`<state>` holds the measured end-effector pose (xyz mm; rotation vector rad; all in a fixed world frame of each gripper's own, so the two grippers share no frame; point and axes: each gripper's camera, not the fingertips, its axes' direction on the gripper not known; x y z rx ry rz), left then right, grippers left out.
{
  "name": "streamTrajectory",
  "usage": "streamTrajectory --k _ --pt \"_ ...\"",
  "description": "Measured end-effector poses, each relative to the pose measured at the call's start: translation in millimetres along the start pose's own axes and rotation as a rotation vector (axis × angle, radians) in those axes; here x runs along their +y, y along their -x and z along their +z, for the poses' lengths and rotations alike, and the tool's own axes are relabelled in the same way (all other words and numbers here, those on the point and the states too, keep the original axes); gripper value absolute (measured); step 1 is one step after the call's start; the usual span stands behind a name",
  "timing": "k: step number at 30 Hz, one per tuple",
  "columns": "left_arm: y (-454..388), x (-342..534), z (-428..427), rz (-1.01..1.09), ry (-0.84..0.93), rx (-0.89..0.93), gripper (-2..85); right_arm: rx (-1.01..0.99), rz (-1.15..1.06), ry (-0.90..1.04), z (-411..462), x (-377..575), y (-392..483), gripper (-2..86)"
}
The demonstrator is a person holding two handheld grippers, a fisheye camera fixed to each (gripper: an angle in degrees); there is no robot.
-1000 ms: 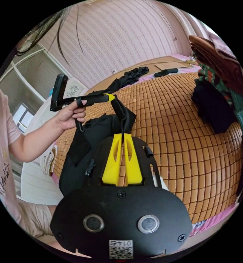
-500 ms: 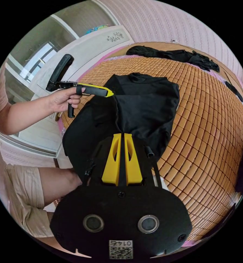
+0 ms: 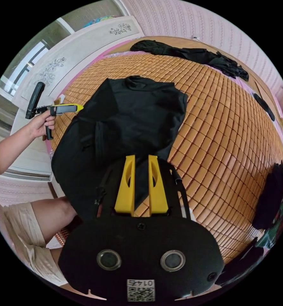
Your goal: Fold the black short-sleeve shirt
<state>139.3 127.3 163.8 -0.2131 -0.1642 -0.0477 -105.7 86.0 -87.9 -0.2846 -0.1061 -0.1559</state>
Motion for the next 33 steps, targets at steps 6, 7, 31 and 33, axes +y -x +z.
streamTrajectory --k 6,7,31,33 --pt "74.7 -55.1 -20.4 -0.122 -0.089 0.033 6.8 0.240 -0.088 0.071 16.0 -96.2 -30.7 8.4" --pt "83.4 -66.4 -23.7 -0.131 -0.098 0.000 8.1 0.249 -0.106 0.071 18.7 -111.6 -32.4 8.5" --pt "121.9 -147.7 -77.8 -0.018 -0.094 0.051 -0.9 0.016 0.085 -0.026 -7.3 -183.8 -159.4 0.4" --pt "115.4 -158.0 -91.1 0.015 -0.112 0.036 -1.0 0.001 0.095 -0.034 -14.5 -187.7 -172.1 0.4"
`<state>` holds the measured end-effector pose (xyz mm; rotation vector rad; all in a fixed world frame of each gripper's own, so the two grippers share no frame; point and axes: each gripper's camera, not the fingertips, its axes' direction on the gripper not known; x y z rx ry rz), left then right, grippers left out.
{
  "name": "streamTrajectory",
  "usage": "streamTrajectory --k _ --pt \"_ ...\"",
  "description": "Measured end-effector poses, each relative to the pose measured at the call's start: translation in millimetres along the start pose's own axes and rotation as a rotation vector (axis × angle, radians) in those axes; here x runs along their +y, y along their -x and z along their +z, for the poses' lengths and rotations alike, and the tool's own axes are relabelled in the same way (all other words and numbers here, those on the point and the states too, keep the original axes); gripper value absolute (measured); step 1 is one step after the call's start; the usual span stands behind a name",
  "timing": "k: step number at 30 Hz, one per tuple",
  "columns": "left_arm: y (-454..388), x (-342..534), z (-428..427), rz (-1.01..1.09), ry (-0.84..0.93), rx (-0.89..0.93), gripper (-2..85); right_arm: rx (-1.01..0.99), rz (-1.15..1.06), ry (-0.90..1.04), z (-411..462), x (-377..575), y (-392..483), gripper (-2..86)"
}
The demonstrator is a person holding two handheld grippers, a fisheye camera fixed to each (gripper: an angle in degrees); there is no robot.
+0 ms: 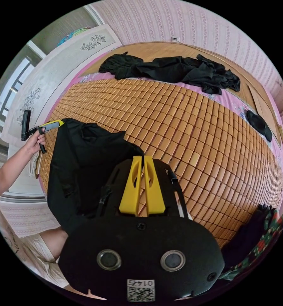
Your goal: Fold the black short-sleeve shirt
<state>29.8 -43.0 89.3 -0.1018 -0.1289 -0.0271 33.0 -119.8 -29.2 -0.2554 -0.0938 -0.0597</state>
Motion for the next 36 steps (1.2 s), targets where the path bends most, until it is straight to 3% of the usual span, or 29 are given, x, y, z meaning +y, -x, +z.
streamTrajectory --k 10,17,22,26,32,36 --pt "-28.6 -59.8 -44.3 0.044 -0.091 -0.041 -1.0 0.068 0.010 -0.106 -43.5 -26.7 -53.3 0.3" --pt "-42.2 -43.3 -87.5 0.112 -0.105 0.007 -1.0 -0.119 -0.025 -0.220 -85.6 29.1 -59.0 0.4" --pt "-61.5 49.5 -155.0 0.228 -0.052 0.092 -1.0 -0.319 -0.071 -0.253 -117.5 130.7 -34.6 0.4" --pt "-66.6 138.8 -183.1 0.197 0.054 0.137 -0.9 -0.393 0.013 -0.139 -96.0 229.6 -13.0 0.5" --pt "-70.2 257.3 -151.0 0.117 0.253 0.090 -1.0 -0.365 0.183 0.093 -11.2 317.4 -0.4 0.5" --pt "-64.1 298.5 -132.0 -0.026 0.283 0.038 -1.0 -0.285 0.175 0.075 -1.8 333.9 10.0 0.5"
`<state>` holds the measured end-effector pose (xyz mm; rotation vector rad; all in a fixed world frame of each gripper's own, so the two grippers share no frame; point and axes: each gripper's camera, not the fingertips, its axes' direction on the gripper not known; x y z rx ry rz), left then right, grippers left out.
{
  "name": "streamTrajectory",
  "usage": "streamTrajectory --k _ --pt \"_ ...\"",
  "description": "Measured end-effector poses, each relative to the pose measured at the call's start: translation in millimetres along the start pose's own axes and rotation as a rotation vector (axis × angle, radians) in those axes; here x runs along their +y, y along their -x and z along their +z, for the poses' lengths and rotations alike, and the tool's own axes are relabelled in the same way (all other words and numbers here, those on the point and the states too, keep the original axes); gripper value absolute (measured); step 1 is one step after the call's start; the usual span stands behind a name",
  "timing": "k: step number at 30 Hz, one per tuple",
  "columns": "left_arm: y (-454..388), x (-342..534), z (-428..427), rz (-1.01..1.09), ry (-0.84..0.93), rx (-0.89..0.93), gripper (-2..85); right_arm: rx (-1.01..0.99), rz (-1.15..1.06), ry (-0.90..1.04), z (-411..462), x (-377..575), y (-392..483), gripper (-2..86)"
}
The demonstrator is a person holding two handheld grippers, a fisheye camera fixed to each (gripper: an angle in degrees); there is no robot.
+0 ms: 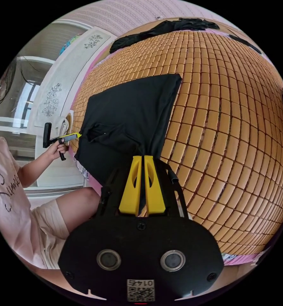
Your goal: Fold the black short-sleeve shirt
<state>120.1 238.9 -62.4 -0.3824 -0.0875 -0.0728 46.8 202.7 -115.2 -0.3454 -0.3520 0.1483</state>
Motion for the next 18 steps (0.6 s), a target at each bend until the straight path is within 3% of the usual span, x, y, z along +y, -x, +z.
streamTrajectory --k 6,13,18 --pt "-14.2 40.2 -2.9 -0.035 -0.168 -0.039 -1.0 0.080 -0.088 -0.041 14.6 27.2 8.9 0.5" --pt "-45.9 82.9 -10.2 0.065 -0.288 -0.161 -1.0 0.076 -0.213 -0.164 22.1 66.4 16.2 0.5" --pt "-53.9 114.6 -35.3 0.063 -0.410 -0.141 -1.0 0.094 -0.261 -0.287 5.3 97.7 35.4 0.6"
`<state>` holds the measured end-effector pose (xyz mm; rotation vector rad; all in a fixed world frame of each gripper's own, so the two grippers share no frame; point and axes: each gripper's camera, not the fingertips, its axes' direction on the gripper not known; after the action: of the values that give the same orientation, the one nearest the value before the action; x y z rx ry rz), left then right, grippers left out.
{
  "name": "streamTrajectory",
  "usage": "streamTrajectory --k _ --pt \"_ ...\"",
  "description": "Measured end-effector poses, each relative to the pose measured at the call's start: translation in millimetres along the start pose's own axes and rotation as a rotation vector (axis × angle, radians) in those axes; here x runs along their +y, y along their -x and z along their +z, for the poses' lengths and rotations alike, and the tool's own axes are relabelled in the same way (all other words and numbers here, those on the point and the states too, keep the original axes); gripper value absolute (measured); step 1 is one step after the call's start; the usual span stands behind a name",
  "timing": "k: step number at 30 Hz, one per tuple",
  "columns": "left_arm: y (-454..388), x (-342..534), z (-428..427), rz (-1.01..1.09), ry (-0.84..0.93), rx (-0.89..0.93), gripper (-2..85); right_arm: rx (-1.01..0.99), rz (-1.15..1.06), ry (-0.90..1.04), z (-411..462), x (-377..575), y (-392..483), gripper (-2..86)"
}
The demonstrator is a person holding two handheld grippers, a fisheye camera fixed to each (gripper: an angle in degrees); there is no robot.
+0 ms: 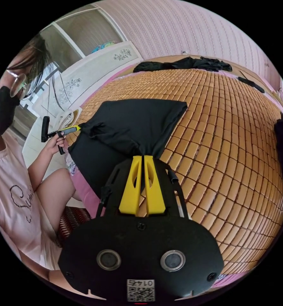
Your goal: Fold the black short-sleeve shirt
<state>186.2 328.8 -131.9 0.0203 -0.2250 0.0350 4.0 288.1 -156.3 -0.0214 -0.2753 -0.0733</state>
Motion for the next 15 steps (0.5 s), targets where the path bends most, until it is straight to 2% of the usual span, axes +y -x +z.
streamTrajectory --k 2,4,8,11,13,15 --pt "-0.2 7.4 -26.4 -0.008 -0.068 0.053 -1.0 -0.034 -0.030 -0.082 -24.0 12.4 16.5 0.6" --pt "-3.5 25.5 -55.3 -0.017 -0.122 0.070 -1.0 -0.038 -0.034 -0.081 -29.8 23.3 29.2 0.7" --pt "-2.5 60.7 -49.0 -0.078 -0.023 0.065 -0.9 0.044 -0.002 0.049 3.2 50.1 49.8 1.2" --pt "0.1 88.4 -49.4 -0.165 0.020 -0.034 -0.9 0.121 0.086 0.115 10.9 65.6 62.5 1.5" --pt "-10.3 98.3 -75.2 -0.174 -0.032 -0.053 -0.9 0.119 0.080 0.070 -0.4 71.0 80.4 1.9" --pt "-34.8 95.7 -96.8 -0.090 -0.090 -0.033 -0.7 0.133 0.024 -0.007 -10.1 71.2 105.8 2.6"
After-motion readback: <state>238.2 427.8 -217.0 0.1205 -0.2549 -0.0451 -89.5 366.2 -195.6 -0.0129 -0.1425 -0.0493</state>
